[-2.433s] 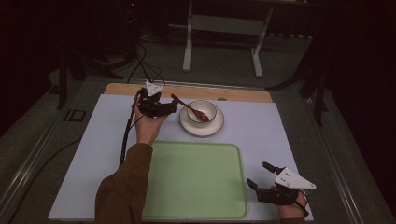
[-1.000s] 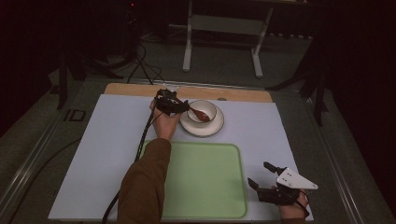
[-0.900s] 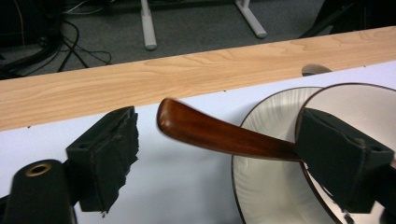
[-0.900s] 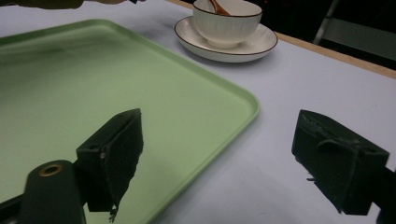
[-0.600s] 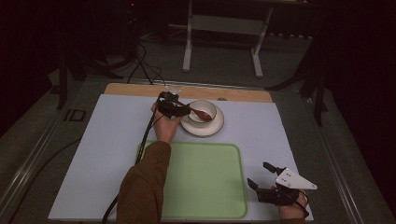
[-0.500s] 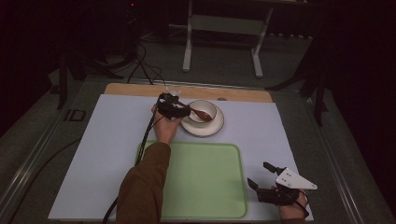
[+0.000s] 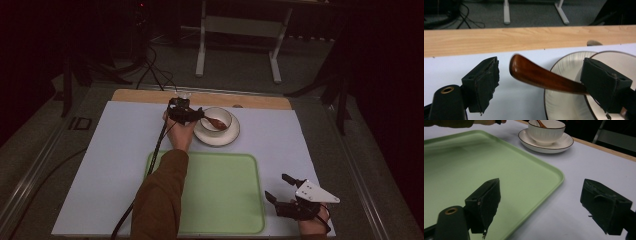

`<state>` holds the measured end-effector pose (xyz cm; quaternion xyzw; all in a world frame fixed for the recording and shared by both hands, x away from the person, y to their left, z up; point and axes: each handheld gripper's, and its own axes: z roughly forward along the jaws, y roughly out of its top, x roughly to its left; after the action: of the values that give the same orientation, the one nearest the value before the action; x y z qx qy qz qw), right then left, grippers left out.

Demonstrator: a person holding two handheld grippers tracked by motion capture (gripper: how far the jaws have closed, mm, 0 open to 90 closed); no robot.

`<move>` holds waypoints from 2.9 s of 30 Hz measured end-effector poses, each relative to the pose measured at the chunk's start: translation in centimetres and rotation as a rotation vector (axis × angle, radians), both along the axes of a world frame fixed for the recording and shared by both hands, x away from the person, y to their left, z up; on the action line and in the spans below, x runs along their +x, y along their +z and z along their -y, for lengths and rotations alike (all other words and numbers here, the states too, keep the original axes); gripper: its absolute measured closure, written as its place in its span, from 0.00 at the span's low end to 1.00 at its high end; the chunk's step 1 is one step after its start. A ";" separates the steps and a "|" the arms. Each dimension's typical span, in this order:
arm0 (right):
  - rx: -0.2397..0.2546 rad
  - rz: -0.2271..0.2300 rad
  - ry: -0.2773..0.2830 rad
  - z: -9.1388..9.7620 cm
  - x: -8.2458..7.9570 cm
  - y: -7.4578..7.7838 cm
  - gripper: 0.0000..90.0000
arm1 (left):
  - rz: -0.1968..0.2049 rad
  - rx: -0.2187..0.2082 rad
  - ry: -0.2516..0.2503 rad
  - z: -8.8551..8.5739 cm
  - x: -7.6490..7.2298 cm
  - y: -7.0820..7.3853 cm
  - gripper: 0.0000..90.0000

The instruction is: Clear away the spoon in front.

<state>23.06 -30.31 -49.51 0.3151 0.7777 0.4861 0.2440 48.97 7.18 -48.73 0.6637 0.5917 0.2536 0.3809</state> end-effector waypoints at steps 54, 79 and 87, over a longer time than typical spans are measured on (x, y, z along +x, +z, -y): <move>-0.019 -0.021 0.002 -0.4 0.1 -0.2 0.18 | 0.032 -0.202 -0.206 -1.3 -5.9 -0.9 0.38; -0.020 -0.033 0.001 -0.4 0.2 -0.2 0.18 | 0.010 -0.330 -0.163 -0.6 -4.8 -1.4 0.63; -0.023 -0.034 0.003 -0.4 0.2 -0.2 0.18 | -0.001 -0.326 -0.161 -0.6 -5.2 -1.4 0.64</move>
<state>23.22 -29.89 -49.69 0.3195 0.7877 0.4721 0.2337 43.77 7.77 -50.18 0.6383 0.5702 0.1227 0.5023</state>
